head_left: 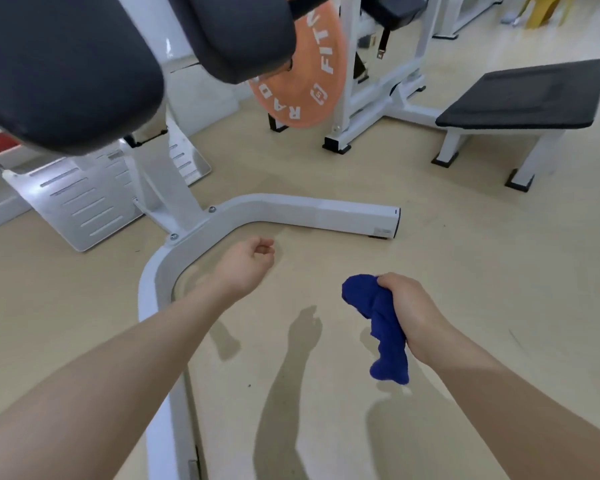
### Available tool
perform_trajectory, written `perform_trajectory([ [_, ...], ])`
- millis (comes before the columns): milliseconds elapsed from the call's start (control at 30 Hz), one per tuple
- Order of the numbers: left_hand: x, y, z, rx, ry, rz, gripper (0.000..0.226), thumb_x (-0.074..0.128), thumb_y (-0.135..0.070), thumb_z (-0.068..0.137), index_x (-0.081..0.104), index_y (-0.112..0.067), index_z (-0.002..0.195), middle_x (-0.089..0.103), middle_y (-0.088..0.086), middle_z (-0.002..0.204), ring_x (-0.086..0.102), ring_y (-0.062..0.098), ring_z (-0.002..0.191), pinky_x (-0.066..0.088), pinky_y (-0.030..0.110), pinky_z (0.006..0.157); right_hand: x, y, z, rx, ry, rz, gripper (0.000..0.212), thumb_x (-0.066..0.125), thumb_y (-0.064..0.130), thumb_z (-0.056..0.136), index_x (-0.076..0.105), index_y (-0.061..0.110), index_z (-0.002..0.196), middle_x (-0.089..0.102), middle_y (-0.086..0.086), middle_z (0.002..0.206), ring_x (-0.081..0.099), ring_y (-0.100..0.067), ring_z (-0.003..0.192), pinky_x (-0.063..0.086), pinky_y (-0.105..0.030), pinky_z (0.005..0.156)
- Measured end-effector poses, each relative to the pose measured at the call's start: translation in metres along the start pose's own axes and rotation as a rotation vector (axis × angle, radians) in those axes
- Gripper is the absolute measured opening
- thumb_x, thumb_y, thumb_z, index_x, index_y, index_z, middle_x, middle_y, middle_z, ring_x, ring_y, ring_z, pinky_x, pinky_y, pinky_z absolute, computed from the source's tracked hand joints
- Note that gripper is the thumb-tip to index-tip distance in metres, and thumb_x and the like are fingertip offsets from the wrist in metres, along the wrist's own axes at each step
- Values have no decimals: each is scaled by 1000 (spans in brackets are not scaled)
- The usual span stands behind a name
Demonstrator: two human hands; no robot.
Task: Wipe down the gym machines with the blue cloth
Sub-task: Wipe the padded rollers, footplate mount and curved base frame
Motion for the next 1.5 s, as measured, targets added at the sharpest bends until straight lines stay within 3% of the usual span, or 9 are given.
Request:
perform_trajectory([
  [167,45,-46,51,106,55,13,32,47,-13,91,53,-17,122,58,-5,114,59,18,100,42,23,73,-39,31,39,17,9,273,19,34,16,83,45,10,68,43,-8,64,38,-23,53,34,-29,58],
  [400,95,-75,172,75,181,12,34,49,-15,91,52,-18,125,59,-6,118,57,16,104,40,22,72,-78,77,129,-2,62,108,21,25,-2,62,32,14,51,23,0,51,25,-19,45,19,-24,55],
  [500,112,-80,214,-4,216,-11,34,47,-14,92,52,-15,125,59,1,121,55,17,110,37,22,78,-103,95,174,1,-178,-42,15,44,2,82,58,3,82,57,-12,73,57,-29,72,44,-32,66],
  [800,202,-69,285,-58,396,143,61,44,-22,94,17,-25,148,43,-8,141,48,16,119,33,21,91,-130,90,282,-234,-311,-422,15,50,6,86,48,6,101,57,-6,96,55,-23,87,40,-23,65],
  [933,254,-46,335,-29,403,252,63,38,-16,96,7,-23,150,23,-4,154,29,17,138,26,25,105,-129,92,347,-481,-325,-463,26,49,8,92,46,9,117,52,0,105,50,-15,87,33,-16,62],
  [1033,277,-28,373,9,329,380,63,37,-6,95,10,-22,149,7,1,158,11,16,144,15,26,112,-118,97,407,-665,-255,-659,51,48,19,95,31,12,142,37,-1,142,36,-17,129,32,-20,90],
  [1100,284,-16,393,11,272,495,63,39,-8,94,12,-25,149,4,3,158,12,22,143,18,31,112,-111,85,443,-644,-164,-978,63,44,30,97,15,11,149,15,-4,156,13,-19,143,19,-31,112],
  [1267,281,15,421,39,222,756,57,40,-20,98,15,-28,148,5,3,158,10,20,144,16,30,114,-94,66,500,-562,-72,-1452,89,47,38,92,-14,6,147,-13,-10,157,-14,-25,144,-7,-36,116],
  [1500,271,33,417,131,173,541,72,29,12,85,12,-20,148,9,-8,156,11,8,143,9,11,109,-54,83,532,-771,-51,-1517,87,57,49,83,12,17,151,45,-15,136,42,-31,125,4,-46,115],
])
Point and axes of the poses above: each hand's wrist, its own z-axis towards the middle knuckle, its own x-axis out of the palm, y = z × x, the point moved 2 cm from there along z, towards the middle knuckle
